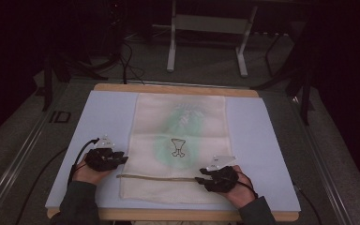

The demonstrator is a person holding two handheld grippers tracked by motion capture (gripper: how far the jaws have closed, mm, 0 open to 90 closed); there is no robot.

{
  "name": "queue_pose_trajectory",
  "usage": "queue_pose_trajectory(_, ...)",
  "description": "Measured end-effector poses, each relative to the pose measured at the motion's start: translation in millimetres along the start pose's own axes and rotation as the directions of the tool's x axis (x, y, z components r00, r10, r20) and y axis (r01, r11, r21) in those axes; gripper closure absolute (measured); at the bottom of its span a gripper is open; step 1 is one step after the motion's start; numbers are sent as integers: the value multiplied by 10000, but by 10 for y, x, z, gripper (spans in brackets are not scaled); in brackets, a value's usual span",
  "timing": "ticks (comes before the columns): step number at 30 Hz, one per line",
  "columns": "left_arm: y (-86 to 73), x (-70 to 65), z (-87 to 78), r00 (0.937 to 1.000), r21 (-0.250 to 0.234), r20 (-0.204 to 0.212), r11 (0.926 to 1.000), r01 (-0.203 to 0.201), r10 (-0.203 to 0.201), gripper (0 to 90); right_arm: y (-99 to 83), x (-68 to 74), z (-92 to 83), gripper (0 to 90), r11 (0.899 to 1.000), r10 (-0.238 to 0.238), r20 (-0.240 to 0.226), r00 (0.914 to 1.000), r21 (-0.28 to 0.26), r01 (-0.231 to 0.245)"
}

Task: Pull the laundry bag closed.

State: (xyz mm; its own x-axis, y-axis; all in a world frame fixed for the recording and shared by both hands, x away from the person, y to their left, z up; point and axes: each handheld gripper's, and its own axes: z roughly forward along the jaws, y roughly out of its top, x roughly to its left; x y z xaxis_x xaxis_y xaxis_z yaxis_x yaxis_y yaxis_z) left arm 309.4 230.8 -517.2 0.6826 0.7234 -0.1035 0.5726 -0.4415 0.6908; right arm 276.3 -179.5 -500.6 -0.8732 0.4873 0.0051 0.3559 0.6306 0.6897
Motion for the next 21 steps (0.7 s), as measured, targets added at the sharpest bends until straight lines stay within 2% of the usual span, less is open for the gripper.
queue_pose_trajectory(9, -8, -5, 3, 9998, 51, 189, 10000, -86, 85, 722, 139, 82, 139, 615, 9991, -431, -282, 9987, -30, 430)
queue_pose_trajectory(21, -7, -16, 18, 9992, 165, 345, 9997, -186, 180, 724, 320, 202, 277, 598, 9964, -843, -586, 9947, -109, 838)
